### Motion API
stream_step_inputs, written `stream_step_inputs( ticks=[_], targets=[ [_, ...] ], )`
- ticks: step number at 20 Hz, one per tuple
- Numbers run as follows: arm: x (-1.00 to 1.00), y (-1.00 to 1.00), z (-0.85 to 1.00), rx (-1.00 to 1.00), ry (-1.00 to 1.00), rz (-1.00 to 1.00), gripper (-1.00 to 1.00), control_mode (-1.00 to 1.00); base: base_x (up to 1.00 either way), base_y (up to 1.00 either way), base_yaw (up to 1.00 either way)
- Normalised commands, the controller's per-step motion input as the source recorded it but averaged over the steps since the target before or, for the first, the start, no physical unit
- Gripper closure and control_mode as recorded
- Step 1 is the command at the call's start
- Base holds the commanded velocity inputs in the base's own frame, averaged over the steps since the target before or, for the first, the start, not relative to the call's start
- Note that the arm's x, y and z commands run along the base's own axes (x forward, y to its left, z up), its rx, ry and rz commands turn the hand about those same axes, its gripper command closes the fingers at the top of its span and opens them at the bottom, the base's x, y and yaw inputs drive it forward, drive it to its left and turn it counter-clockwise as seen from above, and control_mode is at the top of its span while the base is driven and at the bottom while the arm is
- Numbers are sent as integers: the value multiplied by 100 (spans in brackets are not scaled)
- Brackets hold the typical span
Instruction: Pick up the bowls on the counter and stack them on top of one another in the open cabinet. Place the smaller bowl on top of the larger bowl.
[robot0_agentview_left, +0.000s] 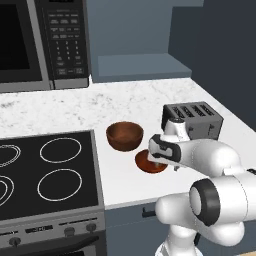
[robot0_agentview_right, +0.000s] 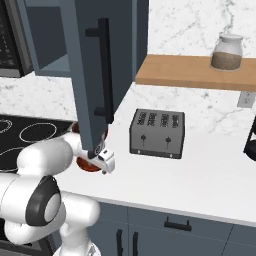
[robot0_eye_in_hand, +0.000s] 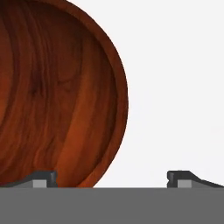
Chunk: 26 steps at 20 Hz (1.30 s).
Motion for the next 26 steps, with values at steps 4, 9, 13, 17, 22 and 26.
stream_step_inputs(
  ticks=[4, 9, 13, 17, 22, 26],
  targets=[
    [2, 0, -2, 0, 5, -6, -100, -100, 0, 0, 0],
    [2, 0, -27, 0, 0, -4, -100, -100, 0, 0, 0],
    [0, 0, -46, 0, 0, -2, -100, -100, 0, 0, 0],
    [0, 0, -10, 0, 0, 0, -100, -100, 0, 0, 0],
    [0, 0, 0, 0, 0, 0, -100, -100, 0, 0, 0],
    [0, 0, 0, 0, 0, 0, -100, -100, 0, 0, 0]
  ],
)
